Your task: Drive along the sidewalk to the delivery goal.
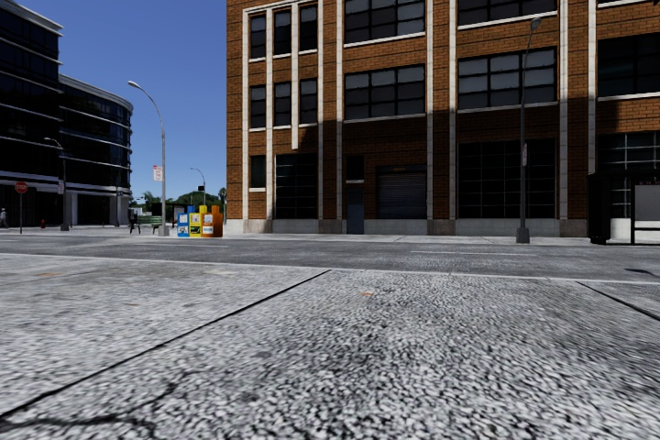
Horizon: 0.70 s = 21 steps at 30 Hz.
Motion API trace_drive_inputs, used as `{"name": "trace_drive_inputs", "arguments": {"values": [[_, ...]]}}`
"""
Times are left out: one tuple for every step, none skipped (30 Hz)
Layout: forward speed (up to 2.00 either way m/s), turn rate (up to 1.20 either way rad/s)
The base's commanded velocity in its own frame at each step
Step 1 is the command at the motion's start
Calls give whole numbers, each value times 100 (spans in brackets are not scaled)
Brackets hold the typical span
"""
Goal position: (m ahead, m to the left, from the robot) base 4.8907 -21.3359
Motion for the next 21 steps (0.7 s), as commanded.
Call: {"name": "trace_drive_inputs", "arguments": {"values": [[0, 0], [0, 0], [0, 0], [0, 0], [0, 0], [0, 0], [2, 0], [2, 0], [20, 0], [44, 0], [57, -1], [57, -1], [62, -8], [63, -9], [64, -10], [64, -10], [64, -12], [66, -22], [73, -26], [81, -27], [81, -27]]}}
